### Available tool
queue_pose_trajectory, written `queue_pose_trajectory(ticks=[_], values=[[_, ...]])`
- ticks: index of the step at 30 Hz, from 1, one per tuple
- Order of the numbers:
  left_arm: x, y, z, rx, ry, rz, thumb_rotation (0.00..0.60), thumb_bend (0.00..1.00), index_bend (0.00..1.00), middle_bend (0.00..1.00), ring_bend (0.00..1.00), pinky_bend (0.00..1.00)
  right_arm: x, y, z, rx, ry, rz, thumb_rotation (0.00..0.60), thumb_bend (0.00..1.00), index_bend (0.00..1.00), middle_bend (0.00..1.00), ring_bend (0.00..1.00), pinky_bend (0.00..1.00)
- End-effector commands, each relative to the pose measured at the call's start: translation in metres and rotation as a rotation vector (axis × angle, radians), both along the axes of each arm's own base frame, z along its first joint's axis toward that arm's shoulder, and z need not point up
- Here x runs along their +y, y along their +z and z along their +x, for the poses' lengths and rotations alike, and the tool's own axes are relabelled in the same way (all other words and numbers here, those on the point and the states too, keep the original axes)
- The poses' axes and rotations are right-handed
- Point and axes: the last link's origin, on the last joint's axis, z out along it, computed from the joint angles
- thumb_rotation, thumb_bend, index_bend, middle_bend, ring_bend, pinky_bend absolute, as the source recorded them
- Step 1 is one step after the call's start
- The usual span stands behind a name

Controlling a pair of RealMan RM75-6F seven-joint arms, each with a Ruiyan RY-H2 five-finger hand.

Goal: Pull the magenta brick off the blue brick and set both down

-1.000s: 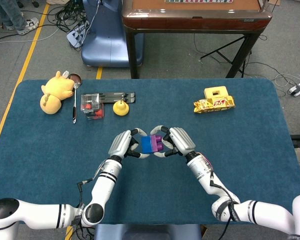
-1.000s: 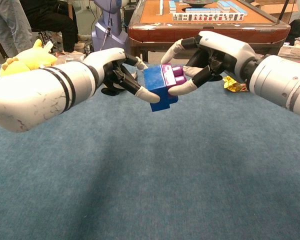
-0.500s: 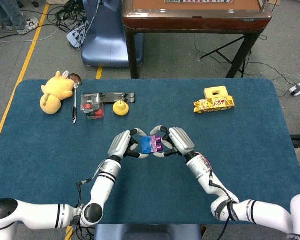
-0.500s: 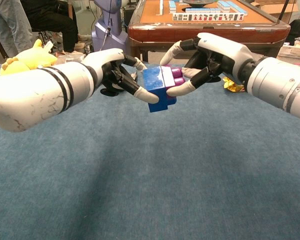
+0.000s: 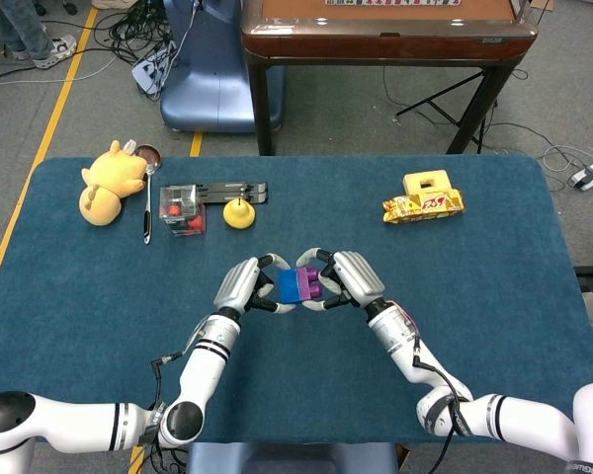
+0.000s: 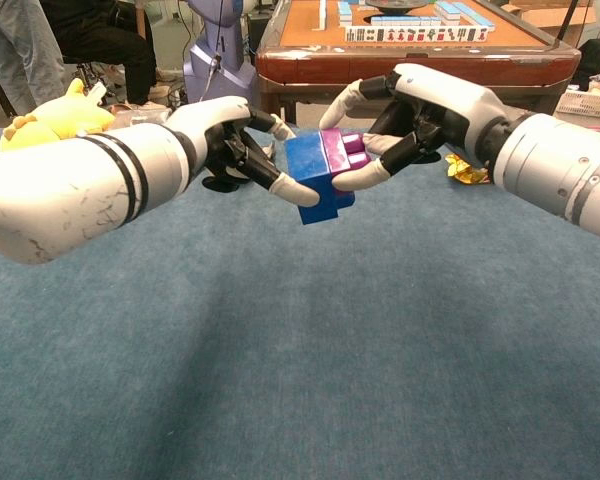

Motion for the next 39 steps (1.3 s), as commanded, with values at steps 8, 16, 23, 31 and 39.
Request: queue_pose_trajectory(ticks=[8,16,23,31,39], values=[[0.001,0.001,-0.002,-0.001,0.004,0.003,0.6,0.04,0.66,1.0,0.95,1.0,0.0,0.0,-0.002,0.004,0.0,-0.002,0.6,0.49,0.54,1.0,1.0,1.0],[0.001,0.0,-0.004,0.002,0.008,0.001,0.6,0.04,0.66,1.0,0.95,1.0,-0.001,0.003,-0.005,0.011,-0.005,-0.009,0.6,0.51,0.56,1.0,1.0,1.0],[0.001,-0.001,-0.008,0.003,0.017,-0.003,0.6,0.04,0.66,1.0,0.95,1.0,-0.001,0.005,-0.01,0.021,-0.013,-0.015,0.6,0.51,0.57,1.0,1.0,1.0],[0.0,-0.001,-0.014,0.01,0.024,-0.005,0.6,0.04,0.67,1.0,0.95,1.0,0.001,0.007,-0.018,0.038,-0.016,-0.017,0.6,0.51,0.57,1.0,1.0,1.0],[-0.001,-0.003,-0.026,0.057,0.017,-0.014,0.6,0.04,0.67,1.0,0.95,1.0,0.004,0.012,-0.03,0.064,-0.028,-0.024,0.6,0.51,0.57,1.0,1.0,1.0]])
